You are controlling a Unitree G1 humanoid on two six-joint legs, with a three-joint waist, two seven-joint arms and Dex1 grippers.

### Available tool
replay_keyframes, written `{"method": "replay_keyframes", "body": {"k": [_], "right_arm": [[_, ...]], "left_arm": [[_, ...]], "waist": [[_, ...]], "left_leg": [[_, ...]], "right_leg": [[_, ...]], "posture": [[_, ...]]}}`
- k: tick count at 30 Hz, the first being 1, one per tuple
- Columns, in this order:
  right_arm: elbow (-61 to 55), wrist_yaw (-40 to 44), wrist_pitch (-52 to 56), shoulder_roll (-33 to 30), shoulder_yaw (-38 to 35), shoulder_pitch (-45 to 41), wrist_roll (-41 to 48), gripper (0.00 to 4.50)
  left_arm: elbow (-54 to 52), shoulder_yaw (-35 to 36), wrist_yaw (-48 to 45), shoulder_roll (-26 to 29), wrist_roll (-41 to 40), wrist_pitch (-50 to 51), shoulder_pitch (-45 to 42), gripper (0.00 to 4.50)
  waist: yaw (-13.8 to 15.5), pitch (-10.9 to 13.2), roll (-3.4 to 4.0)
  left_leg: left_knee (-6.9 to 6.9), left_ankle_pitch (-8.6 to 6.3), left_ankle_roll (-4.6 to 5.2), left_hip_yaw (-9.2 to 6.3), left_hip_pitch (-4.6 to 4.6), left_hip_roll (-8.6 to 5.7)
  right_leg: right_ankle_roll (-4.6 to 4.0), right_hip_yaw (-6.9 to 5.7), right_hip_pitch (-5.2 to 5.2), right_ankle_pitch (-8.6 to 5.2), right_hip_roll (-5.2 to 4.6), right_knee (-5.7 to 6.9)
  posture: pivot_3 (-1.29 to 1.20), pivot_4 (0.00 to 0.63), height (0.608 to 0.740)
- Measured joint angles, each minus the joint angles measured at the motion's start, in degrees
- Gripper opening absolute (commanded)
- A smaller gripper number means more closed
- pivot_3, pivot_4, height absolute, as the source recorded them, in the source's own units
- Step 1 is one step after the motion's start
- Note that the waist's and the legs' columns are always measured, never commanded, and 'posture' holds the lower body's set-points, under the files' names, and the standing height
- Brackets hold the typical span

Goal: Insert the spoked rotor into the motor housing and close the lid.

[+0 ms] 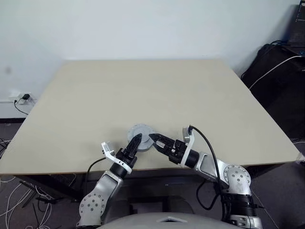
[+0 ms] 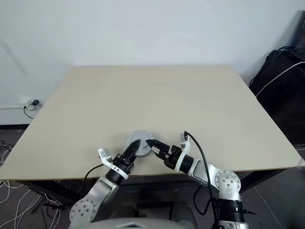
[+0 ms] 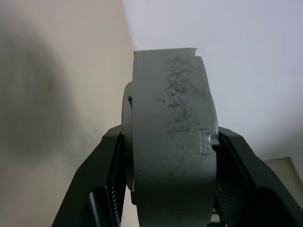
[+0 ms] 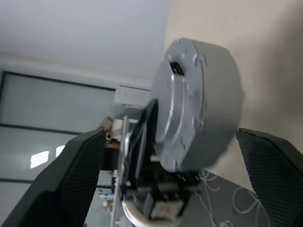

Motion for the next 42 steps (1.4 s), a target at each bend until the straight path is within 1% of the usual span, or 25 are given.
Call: {"method": "replay_keyframes", "body": {"k": [3, 4, 6, 9, 13, 16, 17, 20, 23, 27, 29, 34, 37, 39, 41, 42], "right_arm": [[-3.6, 1.5, -0.4, -3.1, 1.6, 0.4, -3.8, 4.50], [-5.7, 2.8, -1.1, -4.7, 2.8, 0.8, -6.8, 4.50], [-8.1, 4.8, -2.7, -5.8, 4.7, 1.4, -11.4, 4.50], [-11.1, 8.6, -7.5, -8.2, 8.6, 2.5, -20.6, 4.50], [-14.3, 13.3, -16.4, -9.5, 13.1, 4.3, -32.8, 4.50], [-14.4, 15.4, -27.1, -10.8, 17.7, 5.2, -46.5, 4.50], [-14.2, 15.7, -28.9, -11.0, 18.3, 5.4, -48.6, 4.50], [-10.9, 15.9, -38.7, -10.1, 20.1, 6.3, -58.6, 4.50], [-6.4, 16.4, -45.2, -9.9, 21.4, 6.6, -65.5, 4.50], [-3.8, 16.6, -49.5, -8.5, 21.8, 8.2, -70.1, 4.50], [-3.1, 16.8, -50.1, -7.4, 21.7, 8.9, -70.8, 4.50], [-3.0, 17.1, -50.2, -6.1, 20.9, 9.3, -71.9, 4.50], [-3.0, 17.1, -50.1, -5.6, 20.6, 9.5, -72.4, 4.50], [-3.0, 17.2, -50.1, -5.3, 20.6, 9.6, -72.6, 4.50], [-3.0, 17.3, -50.0, -5.2, 20.6, 9.6, -72.7, 4.50], [-3.0, 17.3, -50.0, -5.1, 20.6, 9.6, -72.8, 4.50]], "left_arm": [[1.8, 1.4, 1.7, 0.0, 2.0, -1.9, -1.9, 2.14], [2.8, 1.9, 2.8, 0.0, 4.0, -3.1, -3.7, 2.14], [4.2, 3.0, 4.0, -0.1, 6.3, -4.6, -6.4, 2.14], [6.6, 5.7, 4.6, -0.2, 8.3, -6.2, -10.9, 2.14], [11.8, 9.4, 4.9, -0.4, 10.1, -7.5, -17.0, 2.14], [20.4, 13.1, 6.1, -0.2, 12.0, -8.7, -23.8, 2.14], [21.5, 13.8, 6.1, -0.4, 12.3, -9.0, -24.8, 2.14], [27.9, 16.6, 6.4, -1.4, 13.7, -10.4, -30.6, 2.14], [34.4, 18.7, 6.7, -2.1, 15.8, -12.1, -36.2, 2.14], [43.0, 22.0, 7.0, -2.5, 18.2, -14.9, -42.4, 2.14], [47.4, 23.1, 7.2, -2.5, 19.7, -16.3, -45.0, 2.14], [55.5, 25.4, 8.1, -2.6, 22.6, -18.5, -48.4, 2.14], [57.7, 26.4, 8.8, -2.4, 23.8, -18.6, -50.3, 2.14], [58.4, 26.9, 9.4, -2.3, 24.6, -18.7, -51.1, 2.14], [58.7, 27.5, 9.8, -2.3, 25.1, -18.6, -51.5, 2.85], [58.7, 27.7, 10.2, -2.3, 25.5, -18.5, -51.4, 3.05]], "waist": [[0.1, 0.0, -0.01], [0.3, 0.0, -0.01], [0.5, 0.0, -0.06], [0.6, 0.0, -0.09], [0.7, 0.0, -0.24], [0.8, 0.1, -0.40], [0.8, 0.1, -0.47], [1.0, 0.2, -0.69], [1.1, 0.2, -0.74], [1.0, 0.2, -0.76], [1.1, 0.2, -0.77], [1.0, 0.2, -0.77], [1.1, 0.2, -0.77], [1.1, 0.2, -0.77], [1.1, 0.2, -0.76], [1.1, 0.2, -0.76]], "left_leg": [[0.02, 0.00, 0.00, -0.01, 0.01, 0.00], [0.04, 0.00, 0.00, -0.02, 0.02, -0.01], [0.07, 0.01, 0.00, -0.08, 0.07, 0.00], [0.11, 0.00, 0.00, -0.09, 0.10, -0.03], [0.14, -0.01, 0.02, -0.15, 0.15, -0.08], [0.25, 0.00, 0.02, -0.20, 0.14, -0.11], [0.26, 0.00, 0.02, -0.21, 0.15, -0.12], [0.29, 0.00, 0.02, -0.22, 0.13, -0.17], [0.30, -0.02, 0.05, -0.19, 0.12, -0.19], [0.29, 0.09, -0.15, -0.15, 0.06, -0.18], [0.28, 0.09, -0.14, -0.16, 0.03, -0.18], [0.28, 0.03, -0.04, -0.21, -0.02, -0.18], [0.29, 0.00, 0.01, -0.19, -0.02, -0.19], [0.29, 0.00, 0.01, -0.20, 0.00, -0.19], [0.29, 0.01, 0.00, -0.20, 0.04, -0.19], [0.28, 0.01, -0.01, -0.19, 0.05, -0.18]], "right_leg": [[0.02, -0.02, 0.01, -0.01, 0.00, 0.00], [0.02, -0.03, 0.04, -0.01, 0.00, 0.00], [0.03, -0.10, 0.13, -0.01, 0.01, -0.01], [0.04, -0.09, 0.23, -0.01, 0.01, -0.04], [0.06, -0.10, 0.34, 0.01, 0.01, -0.09], [0.12, -0.12, 0.40, 0.01, 0.02, -0.09], [0.08, -0.12, 0.42, 0.04, 0.02, -0.09], [-0.04, -0.13, 0.49, 0.13, 0.02, -0.13], [-0.03, -0.14, 0.53, 0.14, 0.01, -0.22], [-0.03, -0.17, 0.51, 0.15, 0.02, -0.32], [0.00, -0.20, 0.55, 0.17, 0.02, -0.41], [0.25, -0.18, 0.64, 0.35, 0.02, -0.75], [0.47, -0.17, 0.70, 0.48, 0.01, -0.85], [0.47, -0.15, 0.71, 0.48, 0.01, -0.85], [0.46, -0.15, 0.74, 0.49, 0.01, -0.84], [0.45, -0.15, 0.75, 0.48, 0.01, -0.83]], "posture": [[0.00, 0.000, 0.740], [0.00, 0.000, 0.740], [0.00, 0.000, 0.740], [0.00, 0.000, 0.740], [0.00, 0.000, 0.740], [0.00, 0.000, 0.740], [0.00, 0.000, 0.740], [0.00, 0.000, 0.740], [0.00, 0.000, 0.740], [0.00, 0.000, 0.740], [0.00, 0.000, 0.740], [0.00, 0.000, 0.740], [0.00, 0.000, 0.740], [0.00, 0.000, 0.740], [0.00, 0.000, 0.740], [0.00, 0.000, 0.740]]}}
